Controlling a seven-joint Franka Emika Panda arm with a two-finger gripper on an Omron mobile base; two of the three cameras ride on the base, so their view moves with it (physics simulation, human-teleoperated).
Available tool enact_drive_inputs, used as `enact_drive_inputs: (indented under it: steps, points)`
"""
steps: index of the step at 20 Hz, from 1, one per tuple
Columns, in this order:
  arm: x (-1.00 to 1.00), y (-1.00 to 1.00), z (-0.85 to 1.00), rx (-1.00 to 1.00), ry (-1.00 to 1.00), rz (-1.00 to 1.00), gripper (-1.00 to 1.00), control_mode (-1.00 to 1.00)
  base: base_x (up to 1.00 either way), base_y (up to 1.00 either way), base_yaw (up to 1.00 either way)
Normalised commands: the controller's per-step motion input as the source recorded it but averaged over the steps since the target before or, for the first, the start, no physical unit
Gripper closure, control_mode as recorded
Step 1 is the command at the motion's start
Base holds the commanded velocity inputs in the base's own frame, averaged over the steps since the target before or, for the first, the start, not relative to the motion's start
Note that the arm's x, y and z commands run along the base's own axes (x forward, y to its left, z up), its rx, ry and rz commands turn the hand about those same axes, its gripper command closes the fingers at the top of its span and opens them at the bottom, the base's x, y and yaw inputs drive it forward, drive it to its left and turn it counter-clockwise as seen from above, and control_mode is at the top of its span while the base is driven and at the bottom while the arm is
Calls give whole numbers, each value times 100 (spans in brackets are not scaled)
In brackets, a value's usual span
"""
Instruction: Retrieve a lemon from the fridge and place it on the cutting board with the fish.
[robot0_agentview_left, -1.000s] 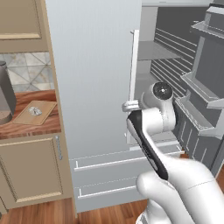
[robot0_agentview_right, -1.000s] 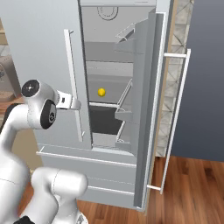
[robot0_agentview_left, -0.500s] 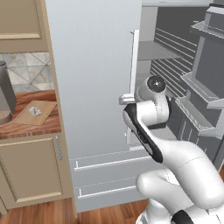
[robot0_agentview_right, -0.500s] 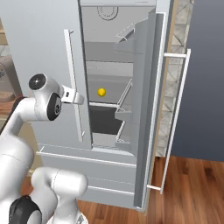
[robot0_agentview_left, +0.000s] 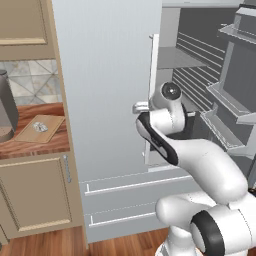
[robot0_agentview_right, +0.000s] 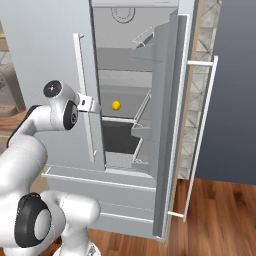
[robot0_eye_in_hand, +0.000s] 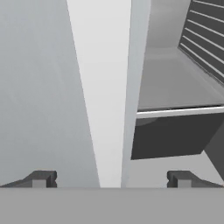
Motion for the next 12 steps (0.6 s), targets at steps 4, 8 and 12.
enact_drive_inputs:
  steps: [4,8,12]
  points:
    - [48,0,0,0,-7,0,-100,-100,0,0,0]
    - [46,0,0,0,-9,0,-100,-100,0,0,0]
    - [45,0,-5,0,-13,0,-100,-100,0,0,0]
